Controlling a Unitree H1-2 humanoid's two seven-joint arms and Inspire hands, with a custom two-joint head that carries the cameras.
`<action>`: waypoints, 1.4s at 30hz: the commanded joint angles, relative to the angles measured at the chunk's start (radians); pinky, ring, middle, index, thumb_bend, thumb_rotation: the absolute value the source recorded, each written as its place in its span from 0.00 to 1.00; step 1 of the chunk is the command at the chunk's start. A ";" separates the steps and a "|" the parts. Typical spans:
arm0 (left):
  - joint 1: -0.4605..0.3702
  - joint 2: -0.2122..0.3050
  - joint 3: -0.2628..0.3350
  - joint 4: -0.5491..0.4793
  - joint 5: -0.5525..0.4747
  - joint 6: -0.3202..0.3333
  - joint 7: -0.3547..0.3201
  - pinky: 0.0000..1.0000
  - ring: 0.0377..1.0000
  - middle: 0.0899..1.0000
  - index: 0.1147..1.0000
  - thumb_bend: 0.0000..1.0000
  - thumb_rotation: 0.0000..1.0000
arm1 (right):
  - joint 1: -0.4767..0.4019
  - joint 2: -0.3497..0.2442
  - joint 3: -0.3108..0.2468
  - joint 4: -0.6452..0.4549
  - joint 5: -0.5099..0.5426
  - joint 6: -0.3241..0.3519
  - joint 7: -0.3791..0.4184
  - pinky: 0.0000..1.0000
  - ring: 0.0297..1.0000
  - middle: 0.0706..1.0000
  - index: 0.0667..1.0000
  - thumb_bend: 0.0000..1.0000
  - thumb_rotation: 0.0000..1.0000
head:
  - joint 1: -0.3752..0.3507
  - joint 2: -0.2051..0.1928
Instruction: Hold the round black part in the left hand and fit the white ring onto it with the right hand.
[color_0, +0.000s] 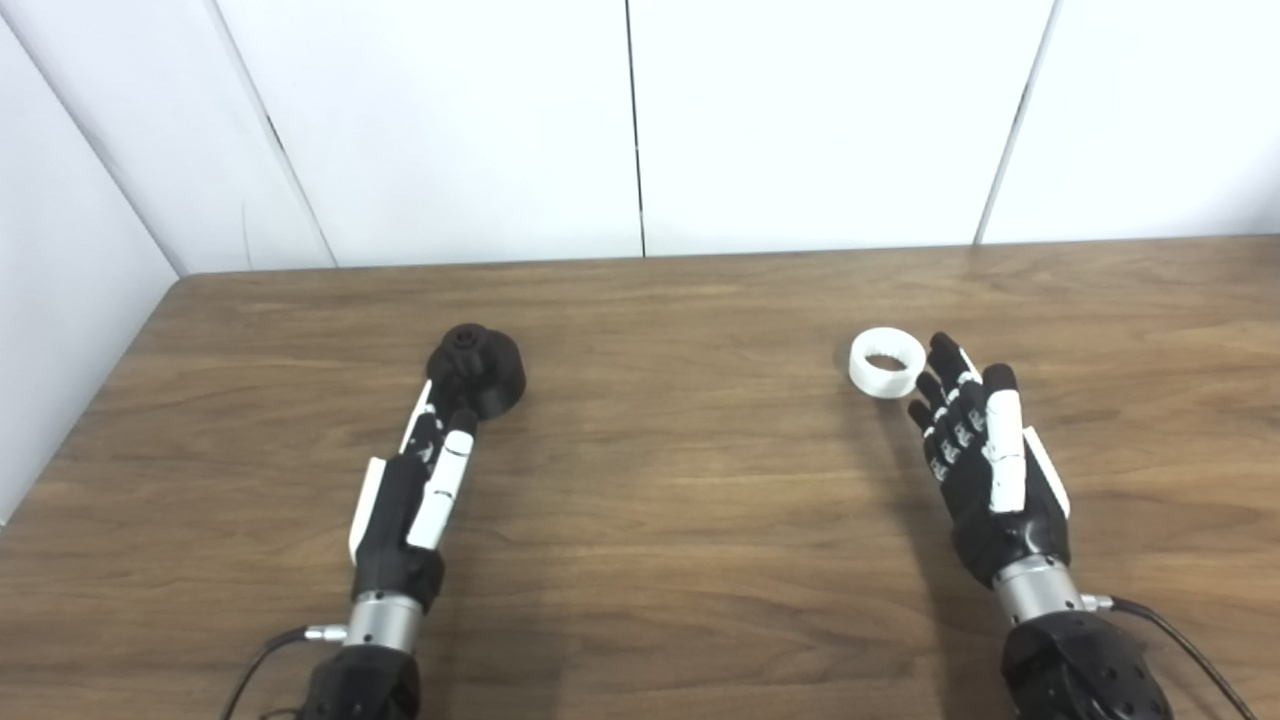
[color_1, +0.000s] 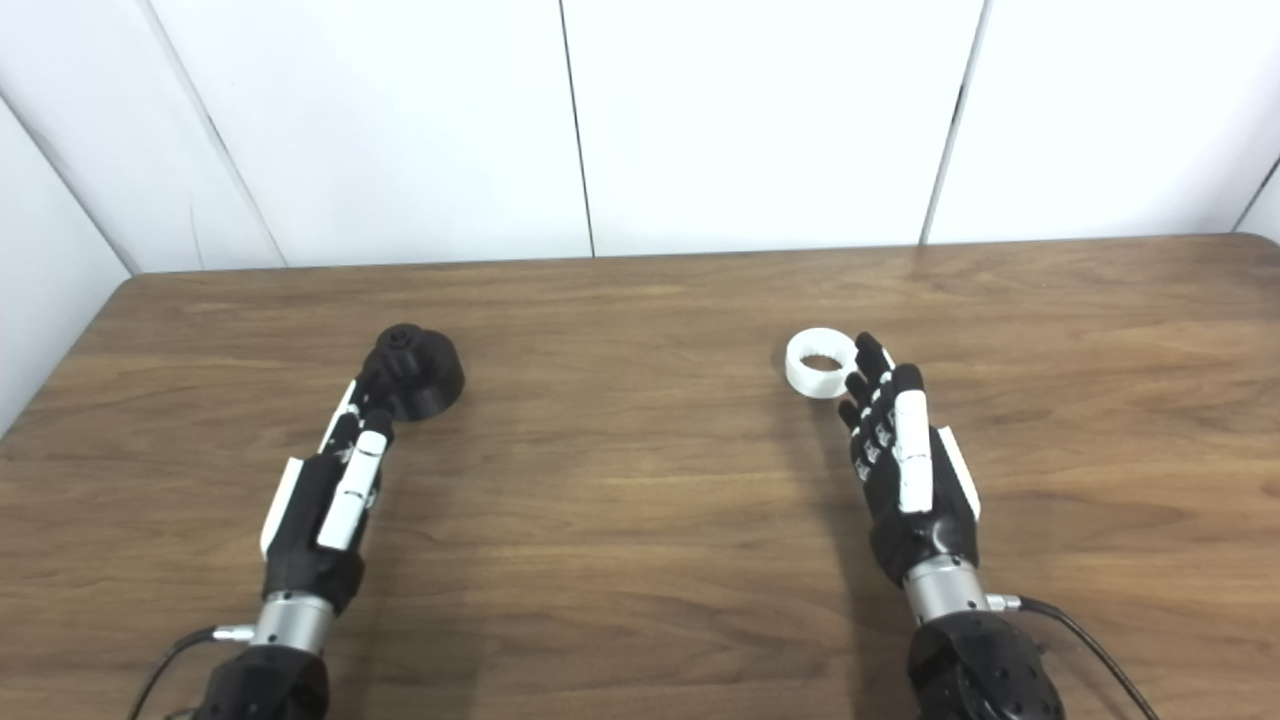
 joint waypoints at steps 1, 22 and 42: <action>-0.037 0.042 0.002 -0.057 0.056 0.009 0.008 1.00 1.00 1.00 1.00 0.64 0.66 | -0.037 0.005 -0.002 -0.025 0.013 -0.027 0.013 1.00 1.00 1.00 0.96 0.57 1.00 | 0.007 -0.002; -0.230 0.251 0.003 0.032 0.268 0.169 -0.004 0.91 0.97 0.98 0.97 0.93 0.26 | -0.050 0.005 -0.001 -0.002 0.021 -0.033 0.027 1.00 1.00 1.00 0.95 0.59 1.00 | 0.012 -0.017; -0.412 0.452 -0.126 0.196 0.342 0.296 -0.216 0.94 1.00 1.00 0.97 1.00 0.24 | -0.048 0.022 0.004 -0.012 0.005 -0.024 0.011 1.00 0.99 1.00 0.94 0.61 1.00 | -0.001 -0.024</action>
